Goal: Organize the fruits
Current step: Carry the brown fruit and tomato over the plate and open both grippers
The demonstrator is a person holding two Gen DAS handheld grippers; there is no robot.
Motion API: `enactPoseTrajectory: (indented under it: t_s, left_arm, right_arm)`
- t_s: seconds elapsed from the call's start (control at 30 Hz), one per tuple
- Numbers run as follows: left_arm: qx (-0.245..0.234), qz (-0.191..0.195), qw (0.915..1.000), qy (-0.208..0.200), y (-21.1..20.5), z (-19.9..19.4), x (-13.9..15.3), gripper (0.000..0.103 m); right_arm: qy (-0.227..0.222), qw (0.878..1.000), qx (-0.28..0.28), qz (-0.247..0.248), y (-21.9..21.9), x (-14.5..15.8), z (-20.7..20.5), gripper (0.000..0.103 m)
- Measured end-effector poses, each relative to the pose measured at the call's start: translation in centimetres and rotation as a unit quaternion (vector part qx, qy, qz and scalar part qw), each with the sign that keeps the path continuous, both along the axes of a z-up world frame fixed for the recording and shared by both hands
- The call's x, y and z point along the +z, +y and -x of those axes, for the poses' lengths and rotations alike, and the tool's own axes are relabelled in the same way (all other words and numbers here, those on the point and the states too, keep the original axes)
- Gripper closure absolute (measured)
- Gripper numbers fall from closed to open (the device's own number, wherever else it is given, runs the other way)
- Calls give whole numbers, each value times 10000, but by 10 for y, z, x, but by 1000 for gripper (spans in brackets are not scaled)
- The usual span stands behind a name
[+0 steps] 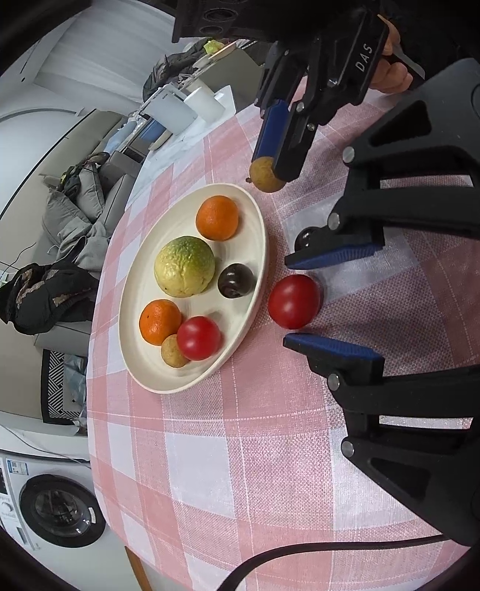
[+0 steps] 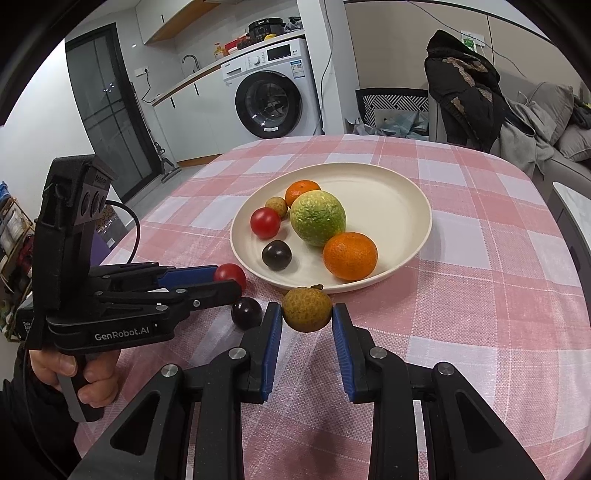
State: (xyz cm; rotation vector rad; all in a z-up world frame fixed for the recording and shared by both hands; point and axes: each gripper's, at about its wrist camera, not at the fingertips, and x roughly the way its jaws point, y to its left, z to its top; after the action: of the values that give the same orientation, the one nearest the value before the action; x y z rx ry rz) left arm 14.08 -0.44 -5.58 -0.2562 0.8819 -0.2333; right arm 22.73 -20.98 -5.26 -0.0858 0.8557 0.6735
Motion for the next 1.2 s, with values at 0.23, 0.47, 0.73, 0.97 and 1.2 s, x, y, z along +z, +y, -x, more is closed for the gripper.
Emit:
enactPoseTrajectory:
  t_s: [0.23, 0.47, 0.73, 0.97, 1.2]
  left_arm:
    - [-79, -15, 9999, -88, -2, 2, 3, 77]
    - [-47, -73, 9994, -331, -3, 9, 14, 77]
    - [19, -191, 9971, -735, -2, 19, 35, 77]
    - [11, -294, 9943, -1023, -5, 27, 52, 77]
    - [-24, -287, 9936, -1088, -11, 22, 58, 77]
  right_arm:
    - [-6, 10000, 10, 2, 1, 0, 0, 74]
    - [-35, 10000, -38, -46, -1, 1, -1, 74]
    - [-159, 9996, -136, -179, -5, 8, -2, 74]
    - [-332, 9984, -323, -315, -9, 22, -6, 74]
    - [-424, 9971, -506, -387, -9, 30, -17, 74]
